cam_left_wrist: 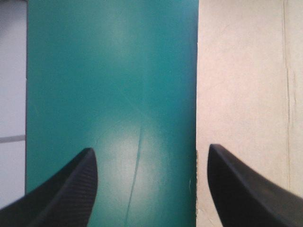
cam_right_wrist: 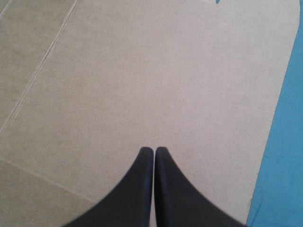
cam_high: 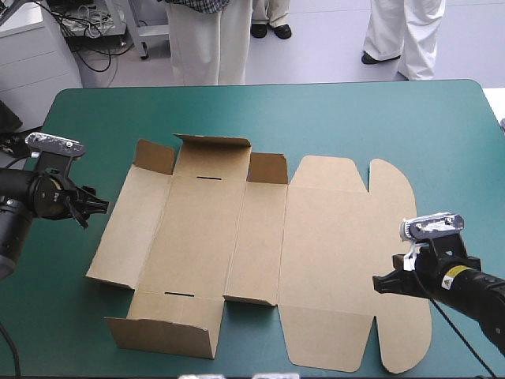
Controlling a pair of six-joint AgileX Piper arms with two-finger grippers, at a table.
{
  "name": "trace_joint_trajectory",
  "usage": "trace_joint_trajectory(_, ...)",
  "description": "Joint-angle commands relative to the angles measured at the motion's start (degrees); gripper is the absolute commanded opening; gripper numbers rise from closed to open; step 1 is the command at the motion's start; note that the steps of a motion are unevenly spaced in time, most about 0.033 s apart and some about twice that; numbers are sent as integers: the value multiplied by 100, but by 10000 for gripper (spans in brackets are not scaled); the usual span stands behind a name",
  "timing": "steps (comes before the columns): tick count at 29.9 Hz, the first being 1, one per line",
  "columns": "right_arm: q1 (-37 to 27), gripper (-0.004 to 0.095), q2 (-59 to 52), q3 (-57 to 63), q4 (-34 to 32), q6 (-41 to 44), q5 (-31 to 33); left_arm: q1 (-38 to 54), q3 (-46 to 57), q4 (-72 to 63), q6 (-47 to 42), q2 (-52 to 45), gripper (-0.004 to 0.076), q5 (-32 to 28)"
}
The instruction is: Fold the box
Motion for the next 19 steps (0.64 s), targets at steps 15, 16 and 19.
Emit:
trace_joint_trajectory(15,-34,-4,-389,151,37,109,-345,2148,-611,-3733,2598,1797,473,1235)
trace_joint_trajectory(16,-34,-4,-411,151,37,109,-345,2148,-623,-3733,2609,1948,473,1261)
trace_joint_trajectory(19,-34,-4,-421,151,37,109,-335,2148,-623,-3733,2636,2266,473,1273)
